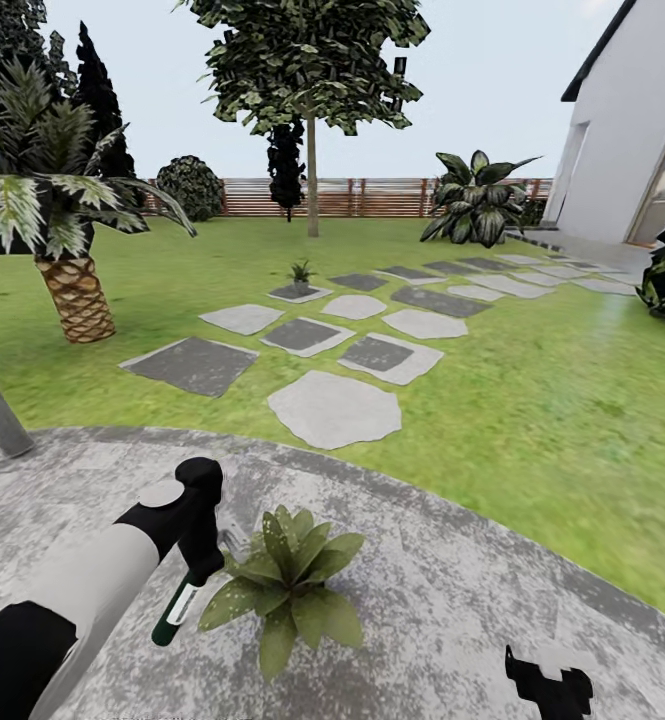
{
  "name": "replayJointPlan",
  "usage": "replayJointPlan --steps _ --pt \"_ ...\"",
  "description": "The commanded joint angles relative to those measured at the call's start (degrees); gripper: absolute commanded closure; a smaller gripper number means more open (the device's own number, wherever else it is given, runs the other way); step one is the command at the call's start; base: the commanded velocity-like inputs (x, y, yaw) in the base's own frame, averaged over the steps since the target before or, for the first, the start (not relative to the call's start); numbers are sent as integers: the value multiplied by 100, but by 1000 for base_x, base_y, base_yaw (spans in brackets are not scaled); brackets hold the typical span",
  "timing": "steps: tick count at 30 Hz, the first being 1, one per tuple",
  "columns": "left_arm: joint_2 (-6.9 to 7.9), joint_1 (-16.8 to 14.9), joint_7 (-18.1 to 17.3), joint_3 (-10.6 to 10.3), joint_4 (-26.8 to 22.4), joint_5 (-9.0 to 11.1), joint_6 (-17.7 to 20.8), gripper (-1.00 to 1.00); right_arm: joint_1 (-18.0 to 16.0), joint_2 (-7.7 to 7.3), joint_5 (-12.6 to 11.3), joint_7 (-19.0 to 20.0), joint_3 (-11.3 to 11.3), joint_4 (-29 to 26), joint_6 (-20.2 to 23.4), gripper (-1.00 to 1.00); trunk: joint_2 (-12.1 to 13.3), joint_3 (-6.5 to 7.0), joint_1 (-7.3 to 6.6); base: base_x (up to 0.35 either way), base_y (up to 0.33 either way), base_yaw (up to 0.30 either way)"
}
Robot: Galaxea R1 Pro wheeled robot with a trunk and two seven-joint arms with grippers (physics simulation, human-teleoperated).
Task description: Pick up the pesticide atomizer in the garden and spray insectifuge to fully cover both potted plants in the garden.
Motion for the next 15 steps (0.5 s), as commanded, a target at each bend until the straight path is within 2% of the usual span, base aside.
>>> replayJointPlan --steps 1,7,15 --pt "4 0 -54 -26 -5 -48 55 100 -4 1 61 -22 -29 7 -14 -100 -2 -5 -1 0 0 266" --pt "0 5 -54 -20 -6 -55 71 100 -4 1 61 -22 -28 7 -14 -100 -2 -5 -1 0 -34 276" --pt "-23 1 -54 -3 -6 -63 86 100 -4 5 61 -22 -26 7 -15 -100 -2 -5 -1 0 -249 278"
